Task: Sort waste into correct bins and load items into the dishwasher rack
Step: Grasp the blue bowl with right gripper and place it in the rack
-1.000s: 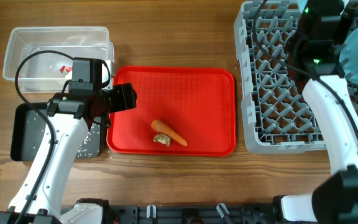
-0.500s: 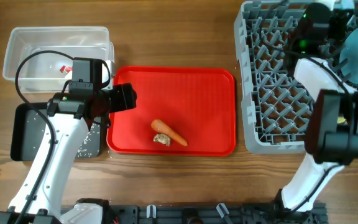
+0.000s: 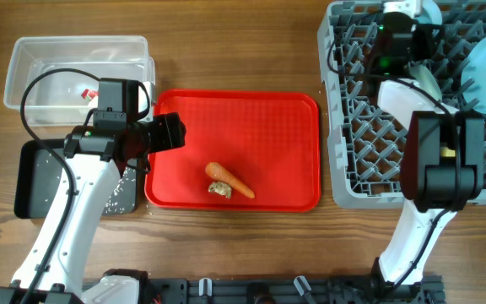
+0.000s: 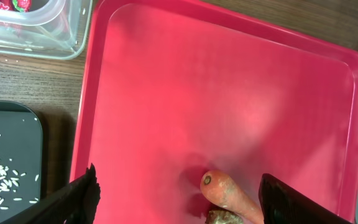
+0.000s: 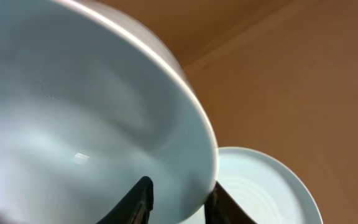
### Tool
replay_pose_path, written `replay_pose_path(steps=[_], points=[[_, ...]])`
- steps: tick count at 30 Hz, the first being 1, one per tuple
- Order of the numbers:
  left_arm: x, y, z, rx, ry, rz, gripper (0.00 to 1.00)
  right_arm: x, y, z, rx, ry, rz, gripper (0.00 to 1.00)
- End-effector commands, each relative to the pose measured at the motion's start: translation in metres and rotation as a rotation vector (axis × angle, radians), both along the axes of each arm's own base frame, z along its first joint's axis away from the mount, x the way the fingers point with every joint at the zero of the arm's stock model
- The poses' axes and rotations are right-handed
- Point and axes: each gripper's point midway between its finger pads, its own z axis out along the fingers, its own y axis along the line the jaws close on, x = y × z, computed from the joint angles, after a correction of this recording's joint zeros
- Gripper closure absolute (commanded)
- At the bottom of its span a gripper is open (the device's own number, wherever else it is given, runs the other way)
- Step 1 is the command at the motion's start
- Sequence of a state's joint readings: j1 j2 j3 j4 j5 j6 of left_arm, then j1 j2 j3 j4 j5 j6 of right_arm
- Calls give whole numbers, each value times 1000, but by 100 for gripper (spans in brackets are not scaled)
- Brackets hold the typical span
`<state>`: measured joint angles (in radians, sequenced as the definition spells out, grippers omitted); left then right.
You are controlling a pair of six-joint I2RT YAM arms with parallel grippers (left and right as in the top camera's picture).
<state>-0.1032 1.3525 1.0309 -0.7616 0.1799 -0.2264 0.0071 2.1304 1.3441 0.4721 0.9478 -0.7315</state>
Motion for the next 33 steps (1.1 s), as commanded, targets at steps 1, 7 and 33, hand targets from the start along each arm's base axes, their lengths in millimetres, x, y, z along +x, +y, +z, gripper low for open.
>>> replay_pose_path(steps=[1, 7, 33], points=[[1, 1, 0, -2, 1, 4, 16, -2, 14, -29, 6, 113, 28, 63], [1, 1, 0, -2, 1, 4, 16, -14, 21, -39, 54, 103, -24, 58], [4, 1, 1, -2, -11, 4, 14, -44, 58, 51, 249, -26, 62, 54]])
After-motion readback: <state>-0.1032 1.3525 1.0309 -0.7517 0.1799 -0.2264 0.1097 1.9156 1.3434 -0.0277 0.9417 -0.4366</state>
